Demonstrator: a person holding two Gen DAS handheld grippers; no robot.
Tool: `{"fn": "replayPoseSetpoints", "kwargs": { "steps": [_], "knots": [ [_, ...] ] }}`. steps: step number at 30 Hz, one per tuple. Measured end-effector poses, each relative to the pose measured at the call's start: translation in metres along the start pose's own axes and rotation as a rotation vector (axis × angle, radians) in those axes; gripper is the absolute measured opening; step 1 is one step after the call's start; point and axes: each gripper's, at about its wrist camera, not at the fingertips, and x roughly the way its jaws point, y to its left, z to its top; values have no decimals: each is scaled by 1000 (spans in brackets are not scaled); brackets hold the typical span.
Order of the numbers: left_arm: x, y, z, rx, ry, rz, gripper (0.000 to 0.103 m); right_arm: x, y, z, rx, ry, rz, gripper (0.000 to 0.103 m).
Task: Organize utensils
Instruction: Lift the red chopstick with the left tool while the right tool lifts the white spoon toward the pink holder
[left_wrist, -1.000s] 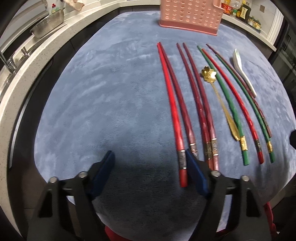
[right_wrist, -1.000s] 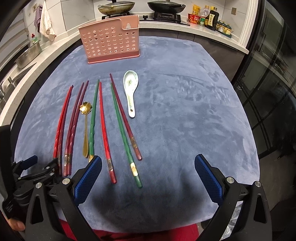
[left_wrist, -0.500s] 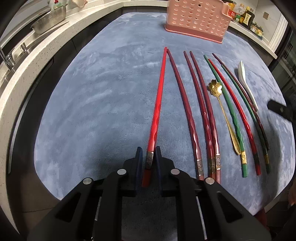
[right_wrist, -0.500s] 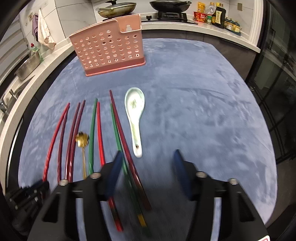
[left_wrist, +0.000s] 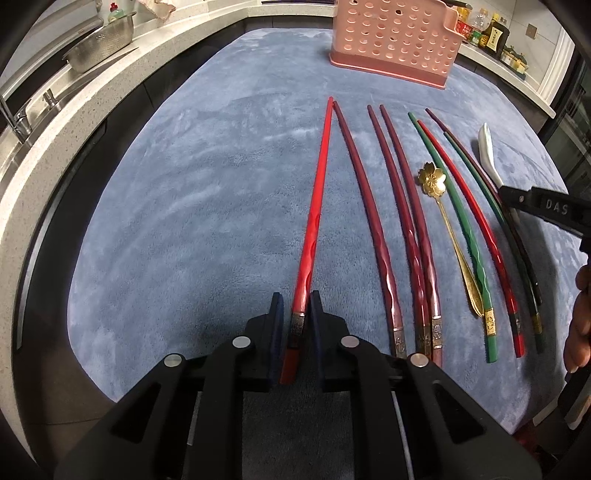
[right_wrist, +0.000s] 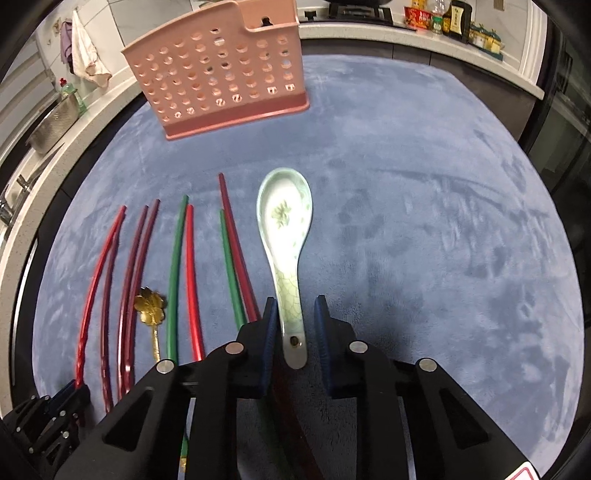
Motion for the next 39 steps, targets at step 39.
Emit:
{"fn": "replayPoseSetpoints", "kwargs": {
  "steps": [39],
  "knots": [
    [-102,8,37,-54,-245,-123,8,-126,-3,-1,-19,-232,99,6]
  ]
}}
